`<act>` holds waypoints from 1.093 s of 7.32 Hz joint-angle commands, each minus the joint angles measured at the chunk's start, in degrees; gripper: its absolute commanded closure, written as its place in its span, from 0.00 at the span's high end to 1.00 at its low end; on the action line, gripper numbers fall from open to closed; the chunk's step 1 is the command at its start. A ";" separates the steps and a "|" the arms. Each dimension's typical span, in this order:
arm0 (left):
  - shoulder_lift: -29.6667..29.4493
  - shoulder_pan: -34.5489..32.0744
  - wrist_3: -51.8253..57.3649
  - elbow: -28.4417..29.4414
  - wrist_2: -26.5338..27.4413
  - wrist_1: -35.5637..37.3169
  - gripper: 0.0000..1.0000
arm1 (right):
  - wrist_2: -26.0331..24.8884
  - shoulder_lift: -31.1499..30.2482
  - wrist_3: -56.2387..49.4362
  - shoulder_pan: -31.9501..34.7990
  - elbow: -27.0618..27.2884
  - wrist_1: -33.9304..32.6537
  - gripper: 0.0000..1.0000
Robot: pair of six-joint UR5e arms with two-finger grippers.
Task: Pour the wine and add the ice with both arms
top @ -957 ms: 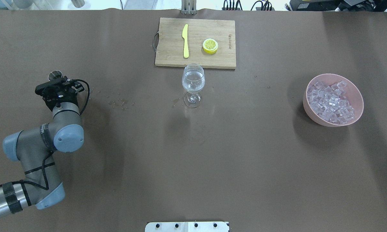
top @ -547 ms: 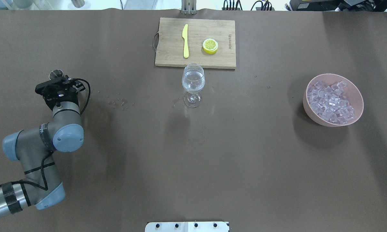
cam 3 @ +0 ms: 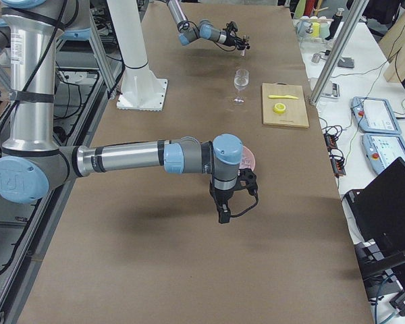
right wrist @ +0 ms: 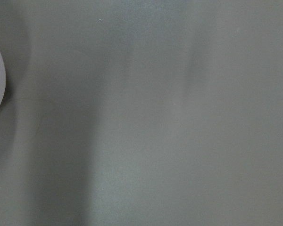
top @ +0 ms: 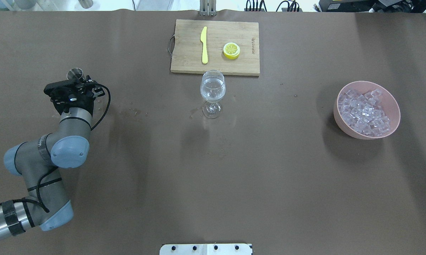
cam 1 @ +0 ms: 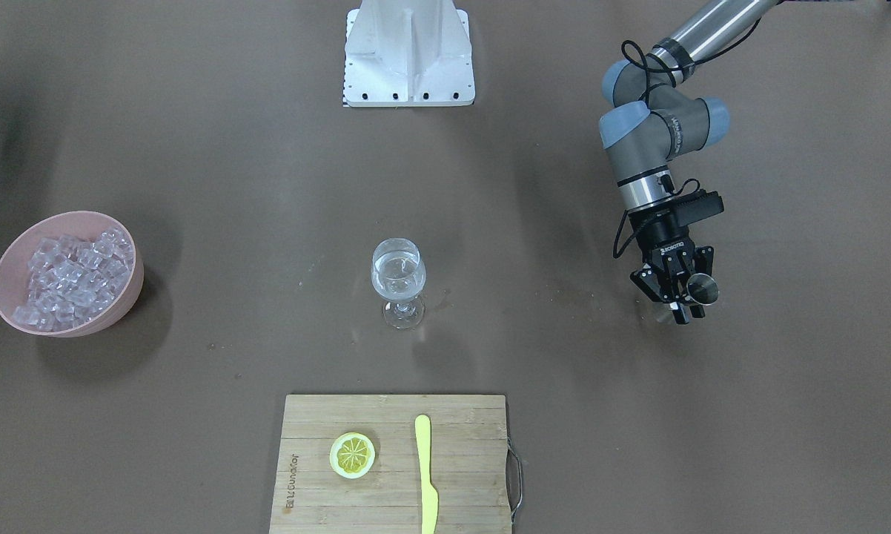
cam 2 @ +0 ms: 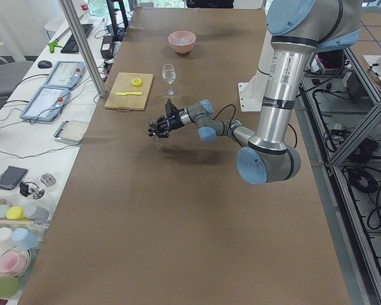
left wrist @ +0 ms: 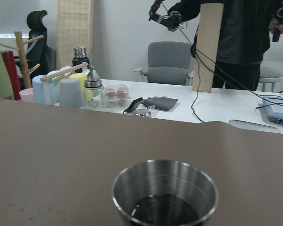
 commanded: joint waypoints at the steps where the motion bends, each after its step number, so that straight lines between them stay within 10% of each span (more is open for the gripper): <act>1: -0.18 0.06 14.60 -0.01 -8.27 -12.10 0.00 | 0.02 -0.05 0.25 0.00 -0.11 0.00 1.00; 4: 1.05 -0.29 37.39 -0.45 -26.69 -32.82 0.00 | -0.07 -0.05 0.52 0.09 -0.11 0.00 1.00; 8: 0.62 -6.24 46.35 -1.07 -48.15 -36.32 0.00 | -0.07 -0.14 0.43 0.18 -0.11 0.00 1.00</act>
